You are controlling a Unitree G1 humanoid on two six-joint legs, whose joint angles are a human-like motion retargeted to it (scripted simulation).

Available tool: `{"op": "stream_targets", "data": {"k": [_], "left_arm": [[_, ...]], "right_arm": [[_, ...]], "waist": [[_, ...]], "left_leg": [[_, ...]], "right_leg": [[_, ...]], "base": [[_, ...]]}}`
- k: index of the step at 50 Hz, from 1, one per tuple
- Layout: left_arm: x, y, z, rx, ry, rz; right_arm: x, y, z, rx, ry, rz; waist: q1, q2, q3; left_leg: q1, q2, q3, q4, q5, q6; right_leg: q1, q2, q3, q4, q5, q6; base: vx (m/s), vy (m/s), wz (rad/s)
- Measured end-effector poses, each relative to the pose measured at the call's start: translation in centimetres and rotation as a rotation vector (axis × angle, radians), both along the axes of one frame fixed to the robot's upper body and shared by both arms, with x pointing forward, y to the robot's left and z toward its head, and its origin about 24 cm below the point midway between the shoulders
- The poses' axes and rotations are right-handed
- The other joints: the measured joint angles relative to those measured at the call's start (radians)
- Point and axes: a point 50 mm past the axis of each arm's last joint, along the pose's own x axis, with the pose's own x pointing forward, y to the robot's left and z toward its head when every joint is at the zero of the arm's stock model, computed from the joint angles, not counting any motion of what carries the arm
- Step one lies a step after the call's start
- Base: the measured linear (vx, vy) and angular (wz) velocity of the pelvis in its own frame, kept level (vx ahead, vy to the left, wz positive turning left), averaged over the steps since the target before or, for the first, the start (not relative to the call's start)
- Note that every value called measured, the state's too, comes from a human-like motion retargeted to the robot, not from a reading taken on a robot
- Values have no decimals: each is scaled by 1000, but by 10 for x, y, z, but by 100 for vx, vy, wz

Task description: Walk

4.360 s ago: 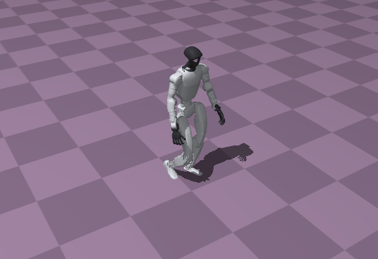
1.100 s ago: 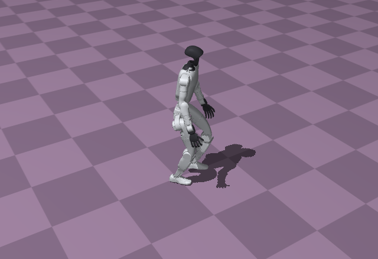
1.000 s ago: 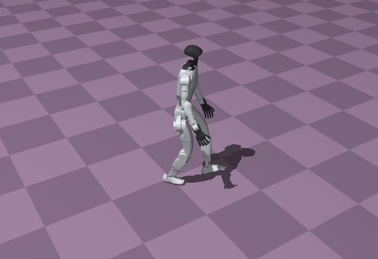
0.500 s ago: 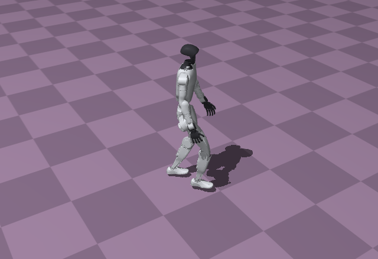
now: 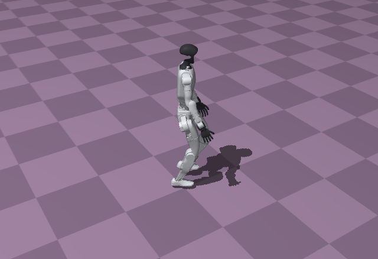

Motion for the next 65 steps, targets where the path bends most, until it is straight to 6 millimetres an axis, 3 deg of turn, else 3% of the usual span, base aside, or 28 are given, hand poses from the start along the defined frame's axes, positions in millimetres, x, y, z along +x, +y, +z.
{"op": "stream_targets", "data": {"k": [5,8,14,17,20,25,30,37,41,45,50,53,55,58,60,65], "left_arm": [[-11,-1,-5,4,48,-14],[-17,0,-8,15,77,-34],[-35,1,-13,2,143,-29],[-31,8,-12,-6,141,-23],[-18,12,-7,14,102,-34],[4,19,3,82,30,-57],[33,22,17,111,-79,-41],[46,18,25,93,-157,-56],[30,15,16,68,-101,-47],[-2,13,0,30,16,-21],[-45,10,-15,-20,165,16],[-54,11,-17,-32,195,24],[-49,13,-16,-28,180,21],[-34,13,-11,-12,125,12],[-26,12,-8,-6,87,8],[1,9,2,10,-7,-4]], "right_arm": [[26,10,11,2,-82,70],[31,16,13,9,-93,97],[3,23,-3,41,4,96],[-12,24,-11,75,70,92],[-18,23,-13,91,97,83],[-21,22,-14,81,88,54],[-18,22,-12,78,58,18],[-32,19,-17,97,99,-39],[-43,16,-20,109,122,-92],[-53,10,-22,117,136,-168],[-59,3,-23,118,140,-219],[-57,2,-22,115,133,-216],[-50,-1,-19,107,116,-206],[-40,-4,-15,83,97,-170],[-36,-4,-14,66,89,-137],[-6,1,-4,47,27,-46]], "waist": [[-4,-62,-5],[-6,-91,-20],[-6,-157,-70],[-14,-228,-59],[-44,-266,-45],[-105,-262,-20],[-140,-188,17],[-121,-98,19],[-107,-84,1],[-89,-52,-18],[-61,23,-17],[-40,68,-16],[-27,80,-14],[2,71,-6],[27,69,0],[59,-5,23]], "left_leg": [[17,-98,51,-579,76,-39],[60,-142,68,-799,137,-42],[48,-202,94,-633,182,19],[149,-303,111,-680,170,67],[238,-381,102,-729,148,108],[363,-425,60,-740,76,123],[498,-374,-9,-774,-6,114],[577,-288,-85,-736,-132,117],[595,-275,-118,-661,-205,119],[621,-237,-151,-569,-229,98],[619,-146,-196,-356,-110,-6],[544,-79,-205,-141,18,-81],[465,-33,-188,-7,88,-96],[351,24,-138,134,79,-61],[281,60,-111,184,20,-31],[139,24,-24,26,-92,23]], "right_leg": [[126,-64,-8,-50,-72,15],[160,-90,-9,-13,-122,23],[154,-197,-22,225,-115,61],[110,-322,3,472,49,111],[6,-422,35,717,217,123],[-166,-497,32,859,81,57],[-288,-405,0,601,0,70],[-332,-189,59,39,155,184],[-344,-148,97,17,189,193],[-310,-99,104,59,213,168],[-194,4,78,34,176,102],[-128,65,54,-6,154,58],[-79,84,42,-60,149,37],[-26,86,30,-82,115,22],[-1,91,22,-70,82,17],[92,28,22,-113,22,28]], "base": [[61,-1,26],[59,3,20],[62,4,11],[59,7,19],[56,8,27],[55,7,18],[56,4,15],[56,1,10],[53,-5,23],[51,-9,20],[45,-13,8],[39,-13,15],[38,-13,33],[39,-13,38],[39,-11,33],[41,-8,29]]}}
